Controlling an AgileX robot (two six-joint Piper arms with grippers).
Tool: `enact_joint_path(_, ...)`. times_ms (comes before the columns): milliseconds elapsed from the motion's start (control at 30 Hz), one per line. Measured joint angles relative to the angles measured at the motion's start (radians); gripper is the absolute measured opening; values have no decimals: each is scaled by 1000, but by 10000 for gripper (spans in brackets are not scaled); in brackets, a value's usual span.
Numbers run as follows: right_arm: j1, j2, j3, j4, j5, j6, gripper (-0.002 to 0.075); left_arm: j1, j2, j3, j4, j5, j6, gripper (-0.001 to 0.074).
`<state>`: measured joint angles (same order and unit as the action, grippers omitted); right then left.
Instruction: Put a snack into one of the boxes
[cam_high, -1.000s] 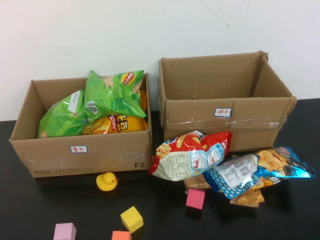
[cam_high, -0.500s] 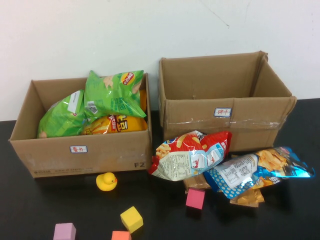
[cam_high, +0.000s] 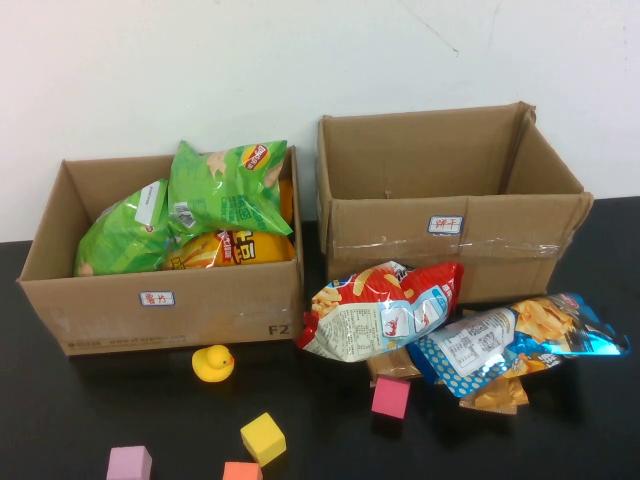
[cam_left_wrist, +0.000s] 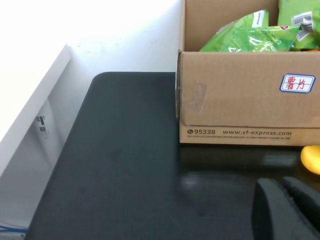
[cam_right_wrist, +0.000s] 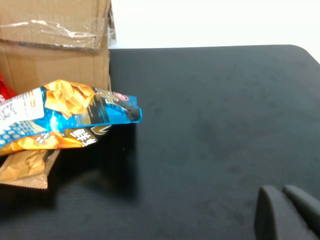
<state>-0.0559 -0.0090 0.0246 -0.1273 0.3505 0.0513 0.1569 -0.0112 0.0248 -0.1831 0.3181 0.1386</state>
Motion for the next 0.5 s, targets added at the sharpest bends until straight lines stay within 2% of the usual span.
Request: enact_joint_path(500,0,0,0,0,0,0,-1,0,0,-2,-2,12,2,-1)
